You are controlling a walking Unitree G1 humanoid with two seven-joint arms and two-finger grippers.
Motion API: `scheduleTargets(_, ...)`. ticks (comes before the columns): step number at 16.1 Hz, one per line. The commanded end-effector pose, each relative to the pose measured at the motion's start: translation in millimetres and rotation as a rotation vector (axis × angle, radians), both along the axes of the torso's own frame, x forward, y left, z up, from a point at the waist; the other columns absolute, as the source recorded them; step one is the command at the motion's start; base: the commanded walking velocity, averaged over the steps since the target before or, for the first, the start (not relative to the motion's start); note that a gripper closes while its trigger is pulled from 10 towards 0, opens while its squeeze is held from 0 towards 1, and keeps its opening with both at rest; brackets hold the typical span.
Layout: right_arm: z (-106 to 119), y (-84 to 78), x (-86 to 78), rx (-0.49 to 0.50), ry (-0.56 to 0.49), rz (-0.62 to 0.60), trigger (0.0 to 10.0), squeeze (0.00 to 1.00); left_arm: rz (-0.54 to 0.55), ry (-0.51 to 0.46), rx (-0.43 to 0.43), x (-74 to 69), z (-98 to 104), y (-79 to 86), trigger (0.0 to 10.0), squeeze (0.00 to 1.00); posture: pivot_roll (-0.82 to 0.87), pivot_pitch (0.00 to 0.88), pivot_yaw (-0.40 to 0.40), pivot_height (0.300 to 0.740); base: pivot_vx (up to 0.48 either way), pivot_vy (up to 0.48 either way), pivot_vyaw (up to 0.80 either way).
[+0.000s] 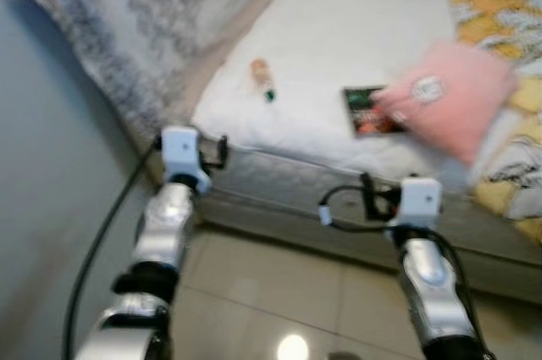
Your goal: Clean up the room
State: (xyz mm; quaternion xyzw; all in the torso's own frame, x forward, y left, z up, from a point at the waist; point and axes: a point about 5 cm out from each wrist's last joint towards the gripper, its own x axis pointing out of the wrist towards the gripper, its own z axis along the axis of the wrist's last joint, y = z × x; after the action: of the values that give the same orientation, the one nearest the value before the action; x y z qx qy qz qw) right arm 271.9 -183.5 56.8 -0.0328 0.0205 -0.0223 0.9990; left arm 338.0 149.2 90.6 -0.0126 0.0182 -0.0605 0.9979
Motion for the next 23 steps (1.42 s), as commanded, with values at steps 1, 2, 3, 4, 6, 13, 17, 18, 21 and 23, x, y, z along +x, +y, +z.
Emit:
scheduleTargets(1, 1.5, 3.5, 0.4, -0.015, -0.01, 0.013, 10.0, 0.0, 0.006, 0.012, -0.004, 1.6, -0.2, 2.9, 10.0, 0.0, -0.19, 0.0, 0.075, 0.74, 0.48, 0.0, 0.0)
scheduleTargets(2, 0.9, 3.7, 0.5, -0.014, -0.007, 0.012, 10.0, 0.0, 0.007, 0.011, -0.004, 2.3, 0.1, 2.1, 10.0, 0.0, -0.19, 0.0, 0.074, 0.74, 0.48, 0.0, 0.0)
scheduleTargets(3, 1.0, 3.8, 1.2, -0.016, -0.005, 0.015, 10.0, 0.0, 0.005, 0.006, -0.008, 3.6, 1.6, 0.8, 10.0, 0.0, -0.19, 0.0, 0.074, 0.74, 0.48, 0.0, 0.0)
scheduleTargets(4, 1.2, 3.8, 1.4, -0.019, -0.006, 0.016, 10.0, 0.0, 0.005, 0.005, -0.009, 3.8, 1.7, 0.8, 10.0, 0.0, -0.19, 0.0, 0.073, 0.74, 0.48, 0.0, 0.0)
scheduleTargets(6, 1.5, 2.3, 1.9, -0.027, -0.005, 0.018, 10.0, 0.0, 0.002, 0.003, -0.005, 3.9, 1.9, 0.5, 10.0, 0.0, -0.18, 0.0, 0.067, 0.74, 0.48, 0.0, 0.0)
scheduleTargets(13, 1.8, 4.5, 4.4, -0.032, -0.004, 0.024, 10.0, 0.0, -0.045, -0.036, 0.028, 3.3, 5.6, -6.9, 10.0, 0.0, -0.17, 0.0, 0.065, 0.74, 0.48, 0.0, 0.0)
scheduleTargets(17, 1.3, 4.2, 4.2, -0.034, -0.003, 0.02, 10.0, 0.0, -0.044, -0.051, 0.034, 4.2, 7.7, -6.9, 10.0, 0.0, -0.18, 0.0, 0.067, 0.74, 0.48, 0.0, 0.0)
scheduleTargets(18, 1.9, 4.0, 4.6, -0.035, -0.005, 0.018, 10.0, 0.0, -0.039, -0.069, 0.036, 4.5, 10.3, -6.4, 10.0, 0.0, -0.18, 0.0, 0.067, 0.74, 0.48, 0.0, 0.0)
scheduleTargets(21, 4.8, 4.7, 5.8, -0.035, -0.014, 0.02, 10.0, 0.0, -0.06, -0.095, 0.057, 3.8, 13.6, -9.3, 10.0, 0.0, -0.17, 0.0, 0.064, 0.74, 0.48, 0.0, 0.0)
scheduleTargets(23, 5.9, 5.9, 7.1, -0.039, -0.016, 0.024, 10.0, 0.0, -0.07, -0.096, 0.063, 3.0, 13.2, -11.4, 10.0, 0.0, -0.17, 0.0, 0.063, 0.74, 0.48, 0.0, 0.0)
